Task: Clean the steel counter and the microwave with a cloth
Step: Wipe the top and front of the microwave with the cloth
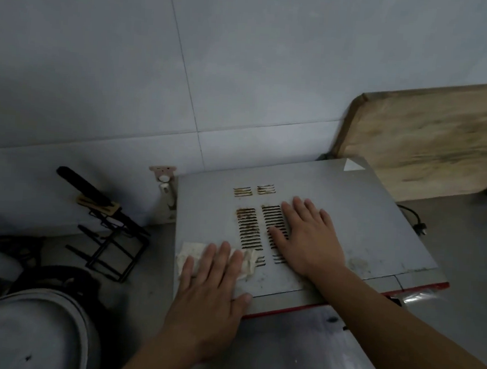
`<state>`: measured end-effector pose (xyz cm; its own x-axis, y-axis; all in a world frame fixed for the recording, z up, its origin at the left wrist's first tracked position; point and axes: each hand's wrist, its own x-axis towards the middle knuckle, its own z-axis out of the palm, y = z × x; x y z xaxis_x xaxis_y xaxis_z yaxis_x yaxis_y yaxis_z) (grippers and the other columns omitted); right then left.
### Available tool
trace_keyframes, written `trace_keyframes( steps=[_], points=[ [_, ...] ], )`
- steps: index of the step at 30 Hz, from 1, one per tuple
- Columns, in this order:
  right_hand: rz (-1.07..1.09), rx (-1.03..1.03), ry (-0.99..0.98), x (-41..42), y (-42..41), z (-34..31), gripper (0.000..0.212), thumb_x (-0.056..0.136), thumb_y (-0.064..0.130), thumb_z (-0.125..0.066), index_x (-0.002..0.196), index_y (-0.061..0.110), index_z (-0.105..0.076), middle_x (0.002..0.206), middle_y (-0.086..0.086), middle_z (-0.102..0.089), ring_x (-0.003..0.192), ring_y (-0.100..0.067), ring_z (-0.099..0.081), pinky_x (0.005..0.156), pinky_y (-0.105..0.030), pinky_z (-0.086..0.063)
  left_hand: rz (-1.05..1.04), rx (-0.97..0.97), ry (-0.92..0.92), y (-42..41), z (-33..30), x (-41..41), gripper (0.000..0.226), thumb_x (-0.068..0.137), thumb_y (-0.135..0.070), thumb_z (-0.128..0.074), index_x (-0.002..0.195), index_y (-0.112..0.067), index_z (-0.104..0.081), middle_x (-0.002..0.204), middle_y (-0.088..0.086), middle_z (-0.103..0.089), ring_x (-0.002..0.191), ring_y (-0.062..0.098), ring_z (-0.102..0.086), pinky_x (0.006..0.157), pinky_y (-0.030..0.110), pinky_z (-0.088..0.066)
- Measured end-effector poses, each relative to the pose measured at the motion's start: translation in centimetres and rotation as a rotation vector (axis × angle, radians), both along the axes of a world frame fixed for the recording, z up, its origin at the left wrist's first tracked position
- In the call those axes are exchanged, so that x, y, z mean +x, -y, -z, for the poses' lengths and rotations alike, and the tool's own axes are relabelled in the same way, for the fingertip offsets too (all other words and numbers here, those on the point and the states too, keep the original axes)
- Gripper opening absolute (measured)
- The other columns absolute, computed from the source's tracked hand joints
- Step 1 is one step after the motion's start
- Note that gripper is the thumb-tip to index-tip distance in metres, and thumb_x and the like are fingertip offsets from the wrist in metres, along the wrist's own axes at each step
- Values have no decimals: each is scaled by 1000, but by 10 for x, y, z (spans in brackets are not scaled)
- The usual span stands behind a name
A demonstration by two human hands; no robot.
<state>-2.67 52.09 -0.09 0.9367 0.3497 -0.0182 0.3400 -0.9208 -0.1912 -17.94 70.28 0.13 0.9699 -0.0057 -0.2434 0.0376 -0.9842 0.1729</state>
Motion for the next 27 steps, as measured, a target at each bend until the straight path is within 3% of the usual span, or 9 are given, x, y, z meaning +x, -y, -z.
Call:
trace_keyframes(
  steps=[3,7,15,27],
  points=[
    [-2,-4,9,0,0,1,73,94,69,-15,156,30,-14,165,0,-10,152,-19,-2,123,-44,-5,-21,38,75,2,2,4,72,96,-65,-7,159,-29,-4,167,-1,-1,154,20,4,116,50,-3],
    [0,-1,13,0,-2,0,70,95,67,-16,155,29,-16,165,0,-12,152,-19,-4,123,-44,-5,-90,-4,22,-8,-1,46,70,97,-64,-7,153,-35,23,158,-9,35,144,13,36,120,48,16],
    [20,10,17,3,-1,3,67,96,64,-18,154,30,-21,164,1,-16,151,-19,-8,122,-43,-7,-190,13,-33,-17,-3,136,74,97,-66,-10,156,-30,17,162,-4,28,147,19,30,120,51,15],
    [7,13,26,0,1,4,67,97,62,-17,155,28,-22,164,-1,-17,151,-21,-9,122,-45,-9,61,-34,-91,7,-17,-26,79,76,-71,19,148,-39,32,152,-15,43,136,6,46,120,44,17]
  ],
)
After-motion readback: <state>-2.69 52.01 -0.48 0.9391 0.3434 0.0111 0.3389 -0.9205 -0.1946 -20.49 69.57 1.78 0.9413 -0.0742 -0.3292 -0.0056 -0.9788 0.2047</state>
